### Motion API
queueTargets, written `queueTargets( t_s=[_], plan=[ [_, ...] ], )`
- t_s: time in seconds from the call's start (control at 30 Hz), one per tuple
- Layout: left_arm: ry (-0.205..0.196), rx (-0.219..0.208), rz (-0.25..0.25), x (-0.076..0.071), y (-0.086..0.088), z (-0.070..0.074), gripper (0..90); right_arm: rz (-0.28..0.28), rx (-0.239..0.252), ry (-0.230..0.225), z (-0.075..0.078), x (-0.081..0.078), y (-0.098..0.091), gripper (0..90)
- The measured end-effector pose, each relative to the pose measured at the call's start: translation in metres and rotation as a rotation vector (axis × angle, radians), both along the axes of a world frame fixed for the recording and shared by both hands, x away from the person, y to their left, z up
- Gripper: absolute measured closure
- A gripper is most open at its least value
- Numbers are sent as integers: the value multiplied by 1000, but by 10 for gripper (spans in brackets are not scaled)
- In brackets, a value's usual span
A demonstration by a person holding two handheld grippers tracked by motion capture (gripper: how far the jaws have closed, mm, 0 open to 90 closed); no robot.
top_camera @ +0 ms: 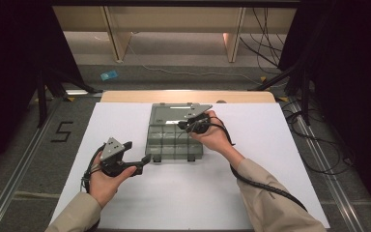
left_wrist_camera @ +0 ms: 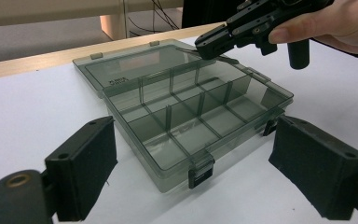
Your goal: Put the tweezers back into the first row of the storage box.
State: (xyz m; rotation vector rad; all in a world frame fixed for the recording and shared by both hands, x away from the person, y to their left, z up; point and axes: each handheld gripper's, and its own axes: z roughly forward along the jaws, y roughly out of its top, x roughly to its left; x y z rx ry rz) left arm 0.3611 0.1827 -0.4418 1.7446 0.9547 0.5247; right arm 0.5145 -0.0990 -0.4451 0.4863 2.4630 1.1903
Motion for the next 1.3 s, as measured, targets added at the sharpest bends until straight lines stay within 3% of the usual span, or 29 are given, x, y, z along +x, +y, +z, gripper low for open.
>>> queueTargets(
  t_s=[1.3],
  plan=[
    [8,-8,0,0,-1,-1,135,12,-76,32,-20,4,3,872]
  ],
)
